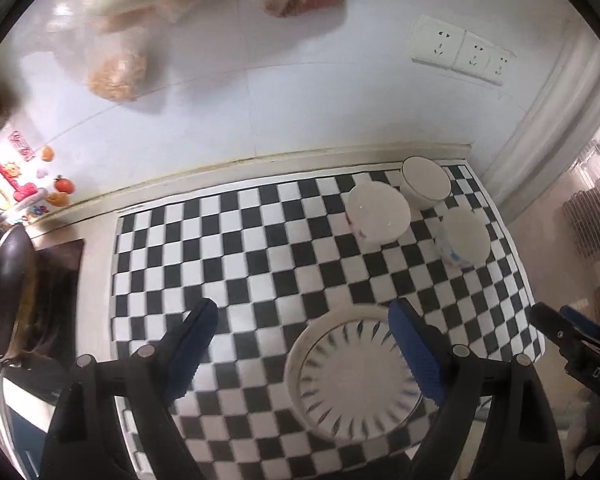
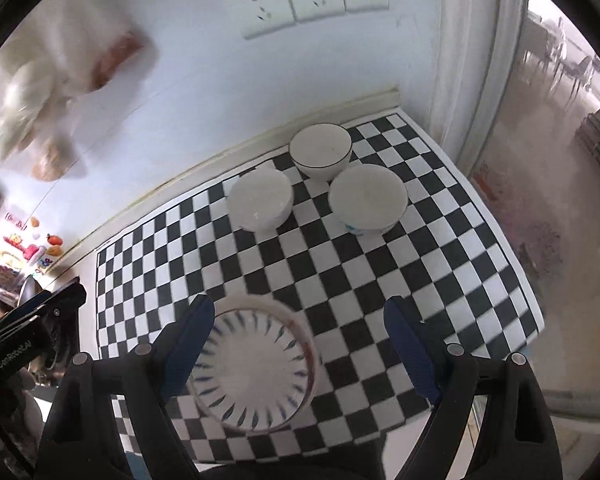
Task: Organize plates and bowls
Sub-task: 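Move both grippers to a plain white bowl and grip its rim, then lift the plain white bowl with both grippers toward another white bowl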
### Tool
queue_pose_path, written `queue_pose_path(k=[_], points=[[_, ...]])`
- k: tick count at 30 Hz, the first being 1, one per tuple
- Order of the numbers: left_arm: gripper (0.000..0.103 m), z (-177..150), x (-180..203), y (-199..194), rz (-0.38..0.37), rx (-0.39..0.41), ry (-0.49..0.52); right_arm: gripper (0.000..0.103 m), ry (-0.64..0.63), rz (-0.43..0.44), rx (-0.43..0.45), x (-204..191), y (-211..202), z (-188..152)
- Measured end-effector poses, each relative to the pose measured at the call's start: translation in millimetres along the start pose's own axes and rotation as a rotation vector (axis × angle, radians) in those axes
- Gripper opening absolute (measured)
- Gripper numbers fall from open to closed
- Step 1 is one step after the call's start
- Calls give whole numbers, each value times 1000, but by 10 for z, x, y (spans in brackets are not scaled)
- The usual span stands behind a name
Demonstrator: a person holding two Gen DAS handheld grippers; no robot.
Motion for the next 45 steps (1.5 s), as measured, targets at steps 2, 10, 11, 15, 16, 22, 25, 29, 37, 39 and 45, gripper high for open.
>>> queue_pose_path(k=[2, 10, 11, 15, 16, 22, 25, 29, 37, 39, 45], points=[[87, 101, 100, 165, -3, -15, -1, 89, 14, 37, -23, 114, 177, 156], [87, 518, 367, 1164, 13, -156, -133, 88, -58, 199, -237, 145, 1478, 1070], [83, 550, 385, 1296, 10, -183, -157, 88, -80, 220, -282, 98, 1686, 1160], [76, 666, 477, 1873, -27, -305, -270, 84, -154, 214, -382, -24, 2251, 1380], [74, 678, 504, 1964, -27, -322, -280, 84, -168, 220, -411, -58, 2398, 1416], [53, 756, 637, 2489, -12, -404, -275, 62, -166, 227, -543, -113, 2941, 1406], [40, 717, 669, 2707, -10, -455, -252, 48, -152, 220, -586, -119, 3108, 1308], [32, 657, 698, 2871, -19, -489, -234, 27, -134, 199, -616, -93, 3308, 1208], [18, 570, 786, 2844, -50, -479, -236, 10, -191, 156, -573, -135, 3330, 1204], [18, 575, 800, 2744, -40, -463, -224, 10, -187, 165, -572, -166, 3268, 1193], [18, 593, 916, 2191, -37, -402, -193, 10, -183, 218, -528, -187, 2734, 1197]])
Point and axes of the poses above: each gripper's, at about its wrist camera, not at the fingertips, and y roughly the way its jaws point, x to its right, z to its top, the point moved 7 cm from there along y, roughly the way its jaws point, and after that the axes turned 4 degrees about z, right-handed, at the moved point
